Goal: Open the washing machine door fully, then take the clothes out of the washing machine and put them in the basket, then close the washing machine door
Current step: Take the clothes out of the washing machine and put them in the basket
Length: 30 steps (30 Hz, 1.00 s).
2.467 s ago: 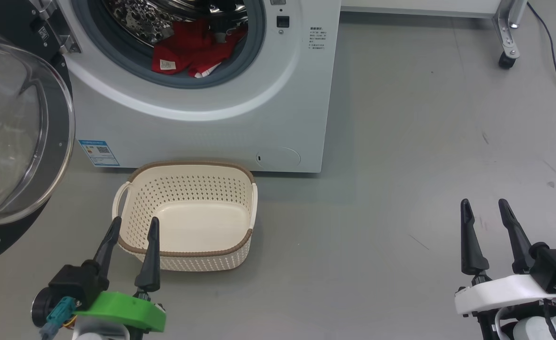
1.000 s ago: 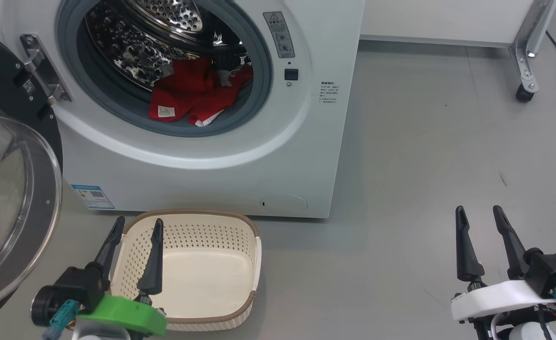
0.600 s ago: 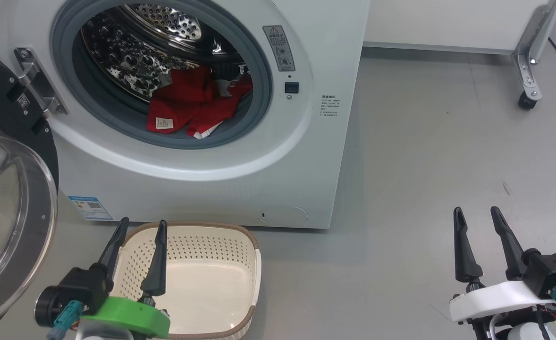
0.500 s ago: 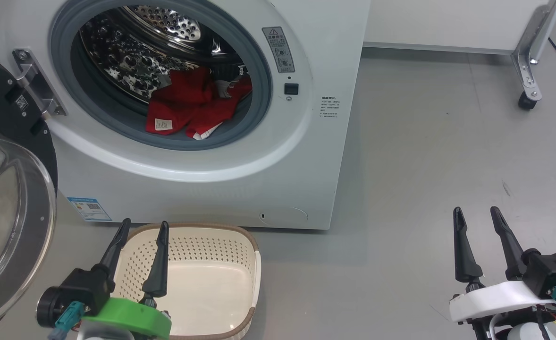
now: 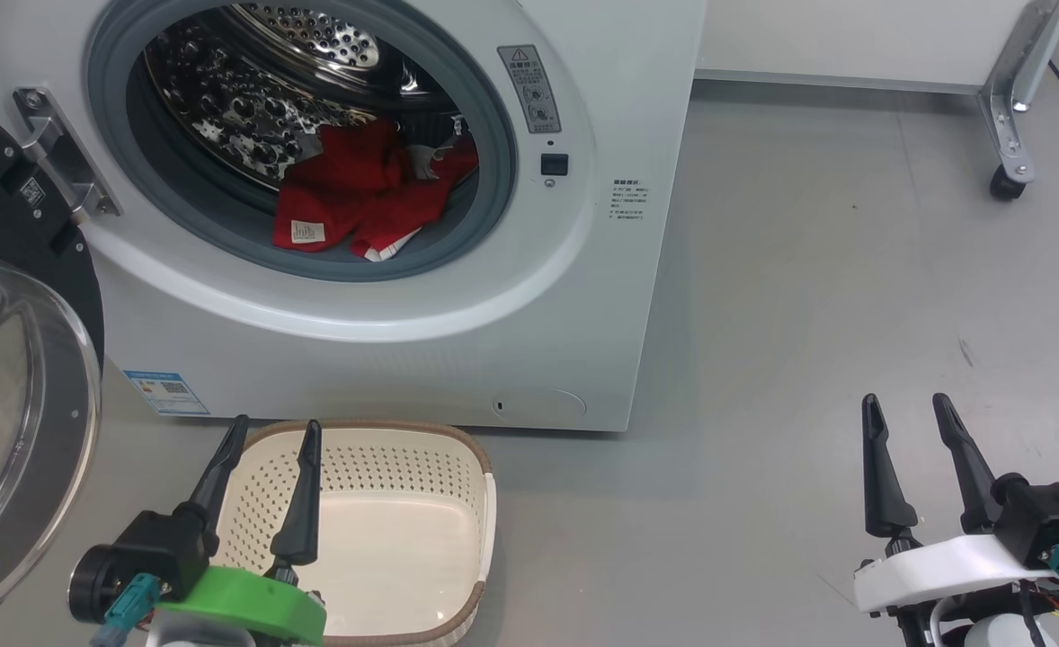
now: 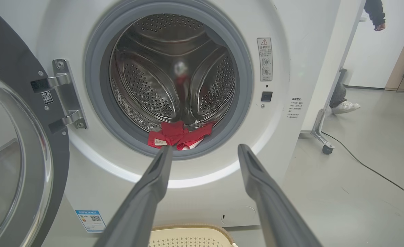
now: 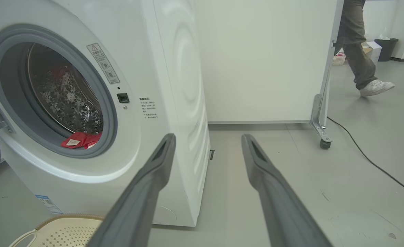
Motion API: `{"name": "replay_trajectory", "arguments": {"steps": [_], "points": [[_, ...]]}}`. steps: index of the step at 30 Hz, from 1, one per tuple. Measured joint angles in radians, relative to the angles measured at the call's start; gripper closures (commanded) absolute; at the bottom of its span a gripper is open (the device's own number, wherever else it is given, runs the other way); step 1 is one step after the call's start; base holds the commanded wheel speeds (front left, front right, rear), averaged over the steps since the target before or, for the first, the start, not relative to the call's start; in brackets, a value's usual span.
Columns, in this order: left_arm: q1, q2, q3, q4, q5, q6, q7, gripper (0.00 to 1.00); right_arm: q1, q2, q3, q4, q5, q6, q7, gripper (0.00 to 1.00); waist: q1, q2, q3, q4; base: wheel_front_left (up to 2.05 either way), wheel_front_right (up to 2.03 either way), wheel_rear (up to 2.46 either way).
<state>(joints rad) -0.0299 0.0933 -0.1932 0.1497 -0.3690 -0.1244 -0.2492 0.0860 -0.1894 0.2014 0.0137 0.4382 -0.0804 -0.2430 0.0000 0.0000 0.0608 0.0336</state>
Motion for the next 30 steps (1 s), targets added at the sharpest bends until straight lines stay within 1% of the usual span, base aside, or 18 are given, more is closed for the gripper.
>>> {"name": "replay_trajectory", "arguments": {"steps": [19, 30], "points": [[0.000, 0.000, 0.001, 0.002, 0.000, 0.000, 0.000, 0.00, 0.000, 0.000, -0.003, 0.000, 0.000, 0.000, 0.000, 0.00, 0.0000, 0.0000, 0.011, 0.007, 0.00, 0.00, 0.00], [0.000, 0.005, 0.009, -0.004, 0.000, 0.000, 0.000, 0.00, -0.014, 0.000, 0.008, -0.010, -0.002, 0.000, 0.000, 0.00, 0.0000, 0.0000, 0.060, -0.006, 0.00, 0.00, 0.00]]}}
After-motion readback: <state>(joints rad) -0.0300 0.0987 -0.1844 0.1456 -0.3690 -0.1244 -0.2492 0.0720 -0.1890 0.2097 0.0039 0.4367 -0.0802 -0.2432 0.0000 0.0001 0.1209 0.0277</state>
